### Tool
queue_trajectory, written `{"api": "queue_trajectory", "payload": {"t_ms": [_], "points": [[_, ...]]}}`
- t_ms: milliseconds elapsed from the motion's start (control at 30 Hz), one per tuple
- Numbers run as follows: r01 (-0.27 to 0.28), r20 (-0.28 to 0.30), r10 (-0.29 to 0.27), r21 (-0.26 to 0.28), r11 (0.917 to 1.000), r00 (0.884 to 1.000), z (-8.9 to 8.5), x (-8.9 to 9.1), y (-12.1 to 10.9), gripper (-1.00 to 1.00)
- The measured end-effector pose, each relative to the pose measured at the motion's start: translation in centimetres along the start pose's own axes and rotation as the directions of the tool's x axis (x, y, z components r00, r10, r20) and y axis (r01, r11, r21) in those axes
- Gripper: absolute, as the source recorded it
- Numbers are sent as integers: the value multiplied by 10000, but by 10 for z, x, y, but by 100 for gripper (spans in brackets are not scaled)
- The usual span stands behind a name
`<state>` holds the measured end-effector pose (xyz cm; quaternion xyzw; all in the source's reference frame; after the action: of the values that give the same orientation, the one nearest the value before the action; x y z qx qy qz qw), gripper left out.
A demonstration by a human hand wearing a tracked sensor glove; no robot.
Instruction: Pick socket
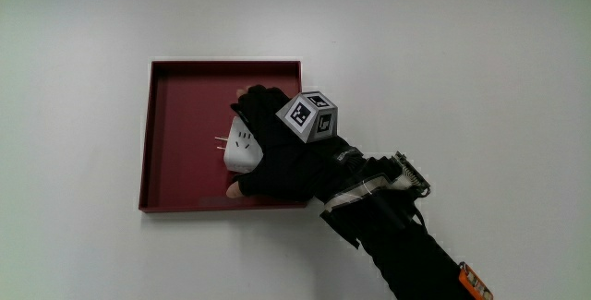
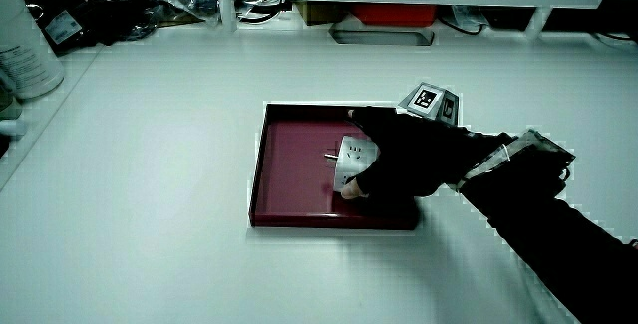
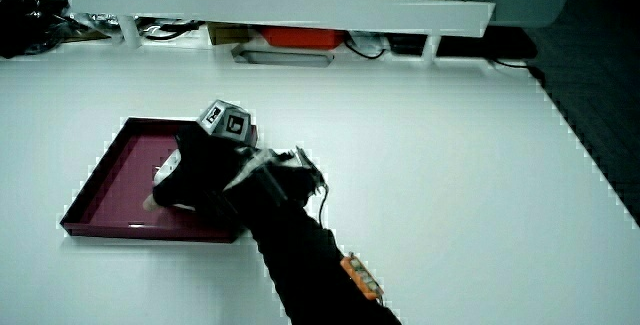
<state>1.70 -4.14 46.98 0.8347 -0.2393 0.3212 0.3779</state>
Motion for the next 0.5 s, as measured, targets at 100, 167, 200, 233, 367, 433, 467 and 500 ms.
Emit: {"api": "queue_trajectory", "payload": {"t_ms": [100,167,200,233,367,433,467,500], "points": [[413,35,-412,-127,9991,9991,-5,9,5,0],[564,63,-562,-237,9981,9984,-6,13,7,0],[587,92,-586,-108,9982,9982,-5,12,6,0],[638,48,-638,-115,9979,9980,-7,14,7,0],[771,113,-770,-96,9970,9970,-8,16,8,11],[655,118,-656,94,9978,9978,-7,14,7,22],[633,148,-635,156,9979,9979,-8,15,7,28],[750,196,-754,174,9970,9970,-9,18,9,33]]}}
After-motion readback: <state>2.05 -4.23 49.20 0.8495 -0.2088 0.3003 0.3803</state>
